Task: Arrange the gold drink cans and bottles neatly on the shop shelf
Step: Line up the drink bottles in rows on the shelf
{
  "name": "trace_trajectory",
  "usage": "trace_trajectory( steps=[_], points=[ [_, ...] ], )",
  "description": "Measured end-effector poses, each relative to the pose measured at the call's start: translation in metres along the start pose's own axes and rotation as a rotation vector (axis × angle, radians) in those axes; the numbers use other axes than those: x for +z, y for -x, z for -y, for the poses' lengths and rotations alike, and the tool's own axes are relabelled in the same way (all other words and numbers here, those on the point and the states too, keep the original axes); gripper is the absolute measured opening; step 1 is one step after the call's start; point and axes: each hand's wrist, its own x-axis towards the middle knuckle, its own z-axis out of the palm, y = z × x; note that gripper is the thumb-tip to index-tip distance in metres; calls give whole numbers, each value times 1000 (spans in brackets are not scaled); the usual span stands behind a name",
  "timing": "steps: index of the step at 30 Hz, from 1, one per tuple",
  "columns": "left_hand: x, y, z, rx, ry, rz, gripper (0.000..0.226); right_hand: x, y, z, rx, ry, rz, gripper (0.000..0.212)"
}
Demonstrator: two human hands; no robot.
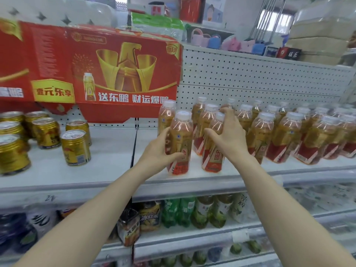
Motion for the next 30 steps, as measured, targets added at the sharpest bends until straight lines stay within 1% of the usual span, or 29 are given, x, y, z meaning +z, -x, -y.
trace_trajectory(
  steps=[4,7,15,20,26,28,30],
  points=[
    [4,8,-10,-24,2,-102,86,-4,-1,-5,-48,-56,41,63],
    [7,11,-13,-45,25,-130,82,-7,-4,-9,-64,-86,65,64],
    [5,12,-16,-97,47,-85,83,-10,-6,-15,-115,-102,92,68],
    [3,12,-17,-126,52,-60,77,-10,-6,-17,-120,-91,101,68],
    [-3,12,-20,-141,89,1,74,-17,-11,-22,-169,-136,167,67],
    [-2,13,-21,-142,78,-13,76,-19,-12,-22,-168,-127,165,67],
    [4,15,-23,-143,50,-64,79,-20,-12,-22,-150,-62,134,68]
  ],
)
